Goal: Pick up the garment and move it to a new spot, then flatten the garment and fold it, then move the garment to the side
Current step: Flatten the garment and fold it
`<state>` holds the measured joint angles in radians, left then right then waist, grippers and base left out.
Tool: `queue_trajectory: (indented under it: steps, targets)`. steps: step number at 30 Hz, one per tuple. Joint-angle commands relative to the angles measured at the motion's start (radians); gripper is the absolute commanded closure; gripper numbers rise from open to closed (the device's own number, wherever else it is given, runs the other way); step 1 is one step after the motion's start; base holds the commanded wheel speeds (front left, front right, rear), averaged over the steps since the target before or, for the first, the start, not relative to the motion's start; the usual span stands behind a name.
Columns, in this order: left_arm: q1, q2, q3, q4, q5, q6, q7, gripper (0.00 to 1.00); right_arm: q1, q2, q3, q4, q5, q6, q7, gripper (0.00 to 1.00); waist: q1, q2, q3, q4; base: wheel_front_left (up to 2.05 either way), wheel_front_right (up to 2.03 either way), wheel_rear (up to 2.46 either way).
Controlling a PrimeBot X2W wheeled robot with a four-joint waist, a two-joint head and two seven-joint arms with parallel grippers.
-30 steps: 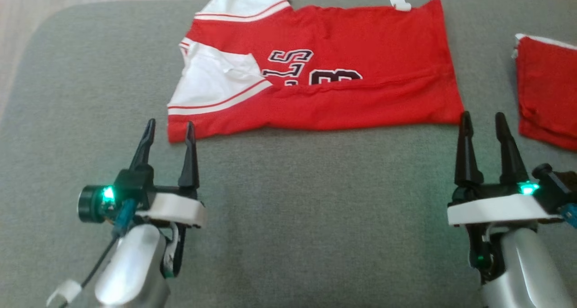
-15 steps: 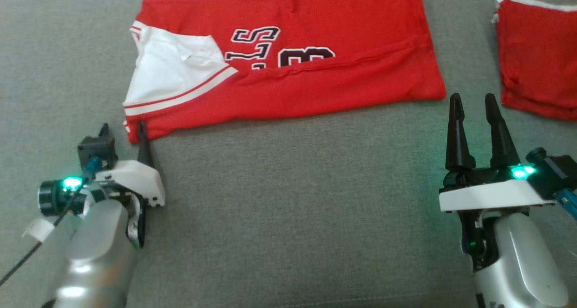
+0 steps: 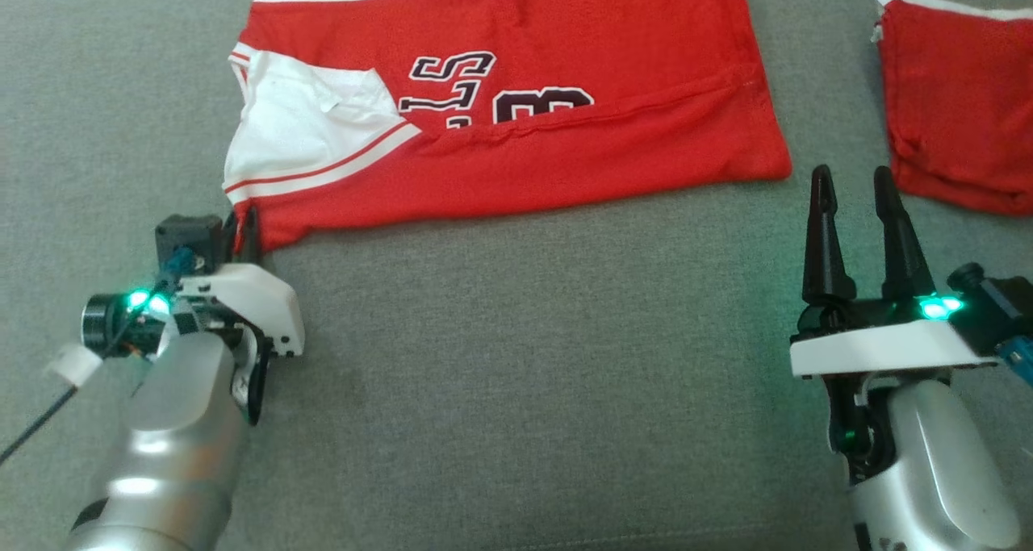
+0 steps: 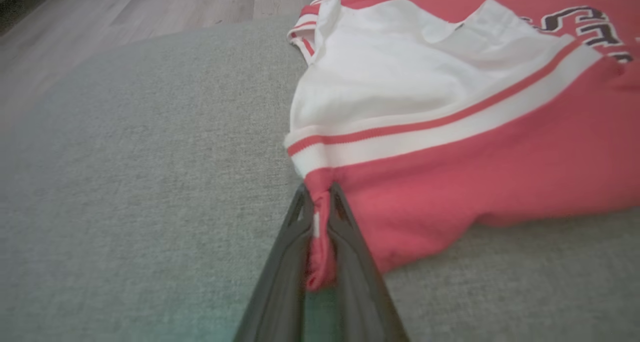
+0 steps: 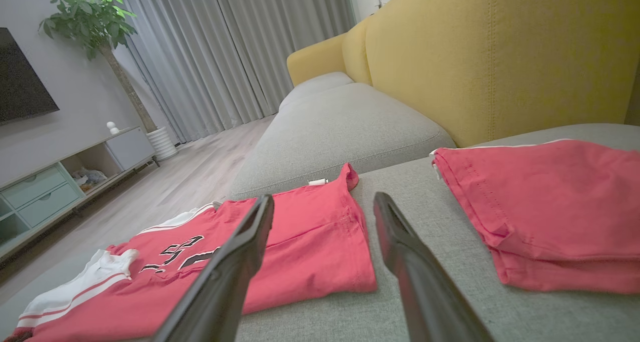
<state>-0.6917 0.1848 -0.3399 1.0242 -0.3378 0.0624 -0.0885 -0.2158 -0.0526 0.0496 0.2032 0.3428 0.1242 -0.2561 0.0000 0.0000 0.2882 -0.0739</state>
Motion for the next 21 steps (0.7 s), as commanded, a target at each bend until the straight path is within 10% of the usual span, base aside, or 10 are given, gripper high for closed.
queue_trajectory:
  steps: [1, 21]
  targets:
    - [0.007, 0.029, 0.02, 0.007, -0.003, 0.009, -0.011, 1.0, -0.03, 0.002, 0.017, -0.026, -0.005, 0.007, -0.006, 0.0, 0.0, 0.0, -0.007, 0.006, 0.0, 0.0, 0.0]
    - [-0.025, -0.019, -0.068, -0.267, 0.071, -0.024, -0.172, 1.0, -0.33, 0.002, -0.187, 0.418, -0.324, 0.007, 0.274, 0.0, 0.0, 0.0, 0.008, 0.094, 0.0, 0.0, 0.0]
